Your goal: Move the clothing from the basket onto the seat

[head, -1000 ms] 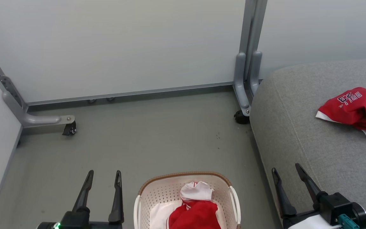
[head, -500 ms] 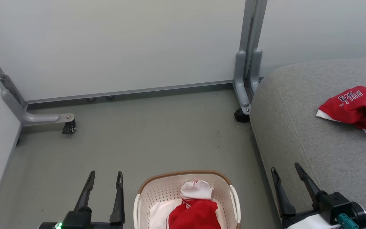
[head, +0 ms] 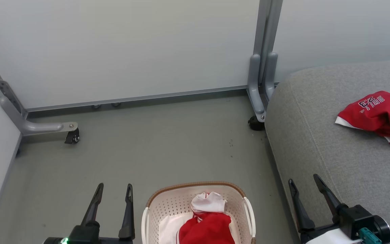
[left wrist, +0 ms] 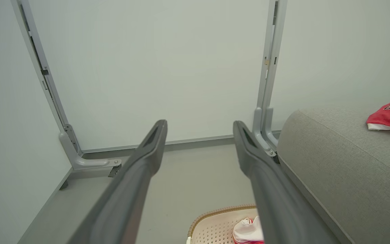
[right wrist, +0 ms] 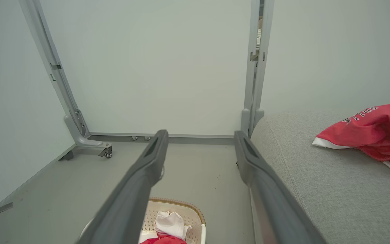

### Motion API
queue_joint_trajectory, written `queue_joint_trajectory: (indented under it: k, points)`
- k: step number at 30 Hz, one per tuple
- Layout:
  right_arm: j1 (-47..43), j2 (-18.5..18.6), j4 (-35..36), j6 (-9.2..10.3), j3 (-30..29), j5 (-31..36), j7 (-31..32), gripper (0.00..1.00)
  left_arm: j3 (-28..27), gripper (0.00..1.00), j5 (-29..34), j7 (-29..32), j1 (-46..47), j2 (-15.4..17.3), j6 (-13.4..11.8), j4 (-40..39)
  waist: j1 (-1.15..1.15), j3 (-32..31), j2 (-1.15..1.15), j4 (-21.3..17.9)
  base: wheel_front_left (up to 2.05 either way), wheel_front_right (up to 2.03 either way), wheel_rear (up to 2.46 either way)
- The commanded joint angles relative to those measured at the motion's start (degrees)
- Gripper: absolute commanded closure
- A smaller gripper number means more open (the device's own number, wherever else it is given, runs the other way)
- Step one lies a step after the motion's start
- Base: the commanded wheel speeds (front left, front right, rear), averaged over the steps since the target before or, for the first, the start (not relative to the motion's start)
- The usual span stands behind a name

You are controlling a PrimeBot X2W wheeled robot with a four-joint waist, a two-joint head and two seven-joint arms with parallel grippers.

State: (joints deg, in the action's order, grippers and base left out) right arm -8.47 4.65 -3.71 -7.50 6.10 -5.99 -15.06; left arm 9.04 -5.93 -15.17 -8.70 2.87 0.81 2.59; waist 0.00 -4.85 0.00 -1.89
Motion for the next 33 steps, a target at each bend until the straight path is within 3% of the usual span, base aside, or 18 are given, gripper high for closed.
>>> queue_joint_trajectory:
  k: [1,17,25,33]
  points:
    - [0.54,0.24,-0.07,0.02,-0.03,0.14,-0.17,0.0,-0.11,0.0,0.02,0.04,0.52,0.04,0.08,0.34,0.0,0.1,0.0,0.01,0.0,0.0,0.0]
    - [2.13,0.71,1.07,0.02,-0.88,0.05,-0.17,0.0,4.08,0.0,-1.86,0.03,3.41,0.05,1.34,4.73,0.0,5.16,0.0,-0.98,0.0,0.0,0.0]
    - [6.88,1.35,4.63,0.02,-3.8,-0.13,-0.17,0.0,8.08,0.0,0.74,0.03,12.6,0.08,4.24,9.37,0.0,16.4,0.0,-0.67,0.0,0.0,0.0]
    - [13.66,2.16,9.49,0.02,-10.15,1.6,-0.17,0.0,15.55,0.0,0.81,0.04,28.03,0.15,6.46,22.2,0.0,29.61,0.0,-0.86,0.0,0.0,0.0]
